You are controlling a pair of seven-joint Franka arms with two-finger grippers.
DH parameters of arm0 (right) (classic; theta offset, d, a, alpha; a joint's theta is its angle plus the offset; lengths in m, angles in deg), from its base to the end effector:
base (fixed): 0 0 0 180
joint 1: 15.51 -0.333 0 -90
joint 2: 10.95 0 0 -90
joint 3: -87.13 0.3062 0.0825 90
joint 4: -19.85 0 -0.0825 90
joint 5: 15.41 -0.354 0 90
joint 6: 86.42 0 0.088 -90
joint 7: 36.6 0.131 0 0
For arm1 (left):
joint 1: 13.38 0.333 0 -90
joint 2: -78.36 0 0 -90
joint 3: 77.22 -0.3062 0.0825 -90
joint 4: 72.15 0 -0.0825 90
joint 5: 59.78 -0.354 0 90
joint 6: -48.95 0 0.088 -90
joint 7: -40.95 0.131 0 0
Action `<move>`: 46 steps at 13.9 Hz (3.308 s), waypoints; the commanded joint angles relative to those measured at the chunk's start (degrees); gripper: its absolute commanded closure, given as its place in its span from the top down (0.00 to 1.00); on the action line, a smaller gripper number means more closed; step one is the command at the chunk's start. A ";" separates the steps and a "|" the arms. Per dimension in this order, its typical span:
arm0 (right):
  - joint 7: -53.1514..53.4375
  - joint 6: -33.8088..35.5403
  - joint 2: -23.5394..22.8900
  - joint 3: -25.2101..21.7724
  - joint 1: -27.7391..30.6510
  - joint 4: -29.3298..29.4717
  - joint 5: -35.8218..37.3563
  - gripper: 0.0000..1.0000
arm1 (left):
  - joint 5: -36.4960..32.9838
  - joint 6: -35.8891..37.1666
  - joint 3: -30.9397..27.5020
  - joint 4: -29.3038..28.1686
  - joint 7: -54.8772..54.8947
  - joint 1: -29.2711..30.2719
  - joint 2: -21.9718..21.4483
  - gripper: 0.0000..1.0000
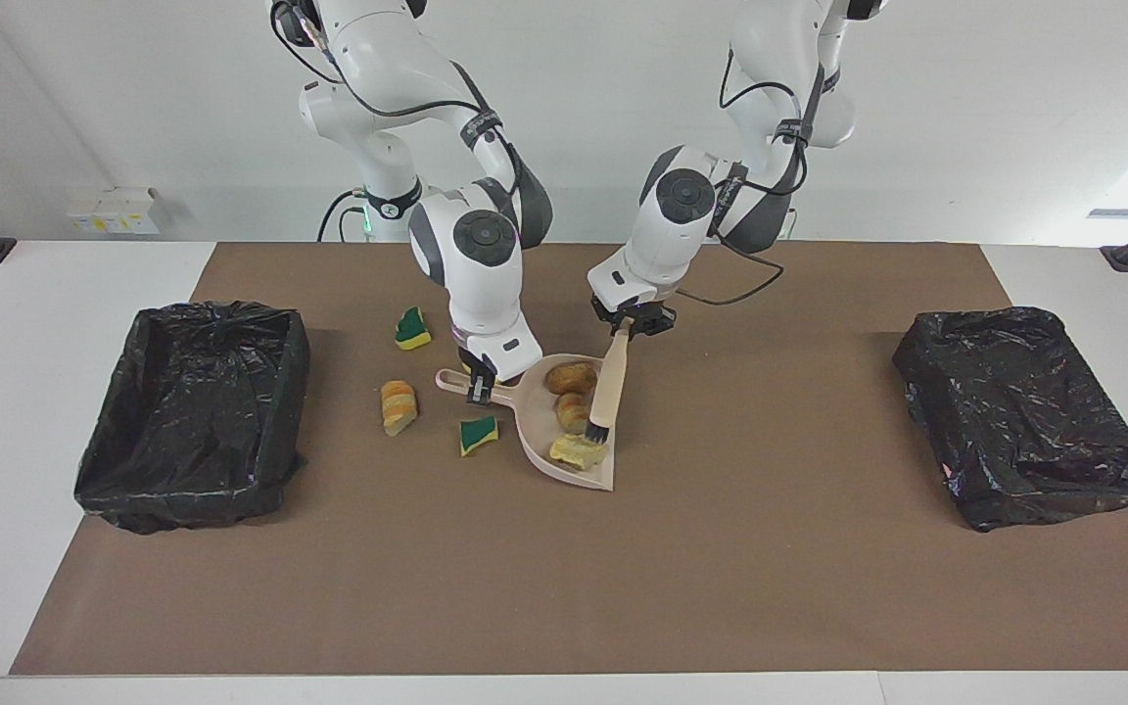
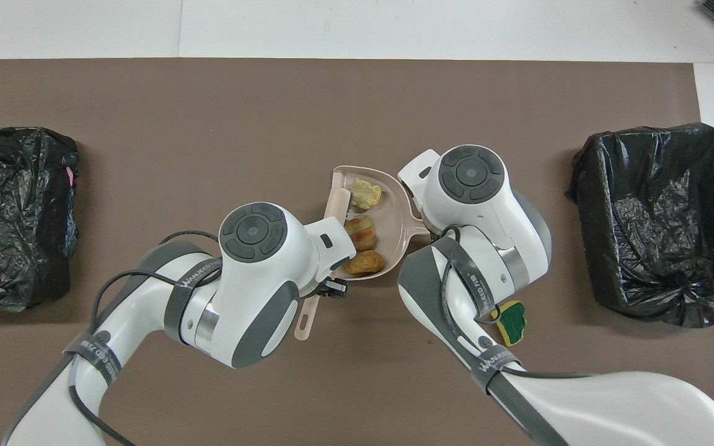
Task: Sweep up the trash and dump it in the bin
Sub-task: 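Carry the dustpan to the bag and tip crusts in with the right gripper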
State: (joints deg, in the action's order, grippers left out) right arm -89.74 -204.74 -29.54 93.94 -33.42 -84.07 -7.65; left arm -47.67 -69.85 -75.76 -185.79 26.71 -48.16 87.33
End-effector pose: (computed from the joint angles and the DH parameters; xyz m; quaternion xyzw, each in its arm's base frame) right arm 0.5482 0.2371 0.3406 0.7565 0.6519 -0.0435 0.0297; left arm 0.4363 -0.3382 0.3662 0.9857 -0.1366 -0.0695 0.0697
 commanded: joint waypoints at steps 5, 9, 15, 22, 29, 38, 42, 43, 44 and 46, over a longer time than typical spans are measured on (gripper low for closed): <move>-2.93 -2.79 0.40 0.49 1.21 -1.64 0.06 0.00 | -3.13 8.29 -1.11 2.89 -12.31 6.38 -4.82 0.00; -8.54 -1.84 3.64 0.49 3.22 -0.85 -2.56 0.00 | -5.08 20.93 -1.02 2.82 -11.60 8.06 -10.98 0.00; -17.42 6.77 8.13 0.40 11.30 3.36 -4.16 0.00 | -4.29 15.65 -0.32 -13.51 -19.31 0.61 -22.22 0.00; -32.18 13.29 9.63 -0.13 28.96 8.56 -2.93 0.00 | -0.78 -7.22 -0.41 -18.28 -32.52 -13.02 -11.88 0.00; -51.28 11.53 8.84 -0.30 43.39 12.34 7.24 0.00 | 3.09 -12.95 -0.23 -21.01 -28.67 -16.11 -8.45 0.00; -37.92 11.26 11.39 -0.21 36.64 8.56 38.54 0.00 | 3.09 -5.86 -0.93 -16.37 -28.13 -12.08 -9.76 1.00; -38.44 14.25 11.91 -0.13 36.54 8.47 41.18 0.00 | 0.39 -3.72 -1.11 -12.32 -28.21 -4.44 -9.84 1.00; -38.45 14.95 11.91 -0.13 36.54 8.56 41.63 0.00 | -1.28 -3.64 -1.11 -11.00 -28.13 -2.16 -9.85 1.00; -38.53 15.74 12.09 -0.13 36.80 8.64 41.54 0.00 | -2.69 -3.64 -1.11 -10.29 -28.04 -0.13 -9.93 1.00; -38.97 16.10 13.14 0.05 37.16 8.65 40.32 0.00 | -5.07 -3.72 -1.11 -9.15 -26.38 4.52 -10.29 1.00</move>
State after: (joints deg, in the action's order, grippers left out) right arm -128.54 -189.35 -18.82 93.36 2.96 -73.76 32.24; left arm -50.59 -75.14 -77.36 -196.18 -1.22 -47.49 77.78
